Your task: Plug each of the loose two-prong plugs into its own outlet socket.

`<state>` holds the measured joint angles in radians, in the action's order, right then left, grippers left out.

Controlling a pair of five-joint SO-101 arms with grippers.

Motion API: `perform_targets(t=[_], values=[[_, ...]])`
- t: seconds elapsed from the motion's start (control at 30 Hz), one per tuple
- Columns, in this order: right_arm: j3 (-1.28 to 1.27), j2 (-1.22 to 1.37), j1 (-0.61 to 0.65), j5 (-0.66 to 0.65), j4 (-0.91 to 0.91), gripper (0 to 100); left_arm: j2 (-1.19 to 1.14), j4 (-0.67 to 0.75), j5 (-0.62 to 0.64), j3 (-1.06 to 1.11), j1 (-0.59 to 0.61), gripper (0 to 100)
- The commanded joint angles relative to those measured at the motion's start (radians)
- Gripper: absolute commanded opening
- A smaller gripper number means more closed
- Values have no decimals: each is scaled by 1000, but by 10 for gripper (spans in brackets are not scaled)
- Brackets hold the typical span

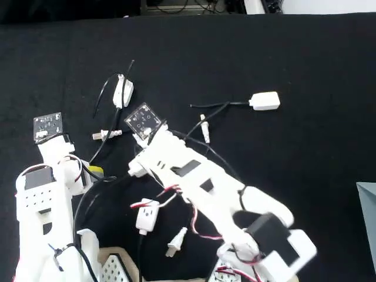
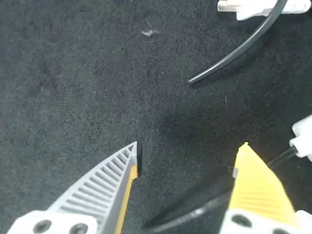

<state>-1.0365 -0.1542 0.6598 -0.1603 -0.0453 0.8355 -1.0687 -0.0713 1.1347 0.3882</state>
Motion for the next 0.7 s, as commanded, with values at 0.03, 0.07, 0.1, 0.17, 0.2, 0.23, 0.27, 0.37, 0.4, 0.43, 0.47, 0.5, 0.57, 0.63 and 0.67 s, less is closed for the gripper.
perform_targets(t=[0.03,0.07,0.1,0.17,0.2,0.23,0.27,0.37,0.4,0.43,0.47,0.5,0.57,0.63,0.67], values=[[-97,-134,-2,2,2,12,12,14,-2,-8,7,311],[-120,-165,-2,11,2,12,12,14,-2,-8,7,311],[-142,-193,-2,35,2,12,12,14,-2,-8,7,311],[-180,-236,-2,94,0,12,12,14,-2,-8,7,311],[-199,-252,-2,118,0,12,12,14,-2,-8,7,311],[-217,-265,-2,137,0,12,12,14,-2,-8,7,311],[-231,-271,-2,149,0,12,12,14,-2,-8,7,311],[-252,-272,-2,193,-2,12,12,14,-2,-8,7,311],[-254,-272,-2,212,-12,12,11,14,-2,-8,7,311],[-248,-272,-2,230,-40,12,11,14,-2,-8,7,311],[-242,-277,-3,250,-72,12,11,14,-2,-8,7,311],[-229,-278,-5,273,-101,12,11,14,-2,-8,7,311],[-208,-278,-8,313,-153,12,9,14,-2,-8,7,311],[-196,-277,-8,350,-187,12,9,14,-2,-7,7,311],[-194,-277,-6,364,-198,12,14,14,-2,-1,7,311]])
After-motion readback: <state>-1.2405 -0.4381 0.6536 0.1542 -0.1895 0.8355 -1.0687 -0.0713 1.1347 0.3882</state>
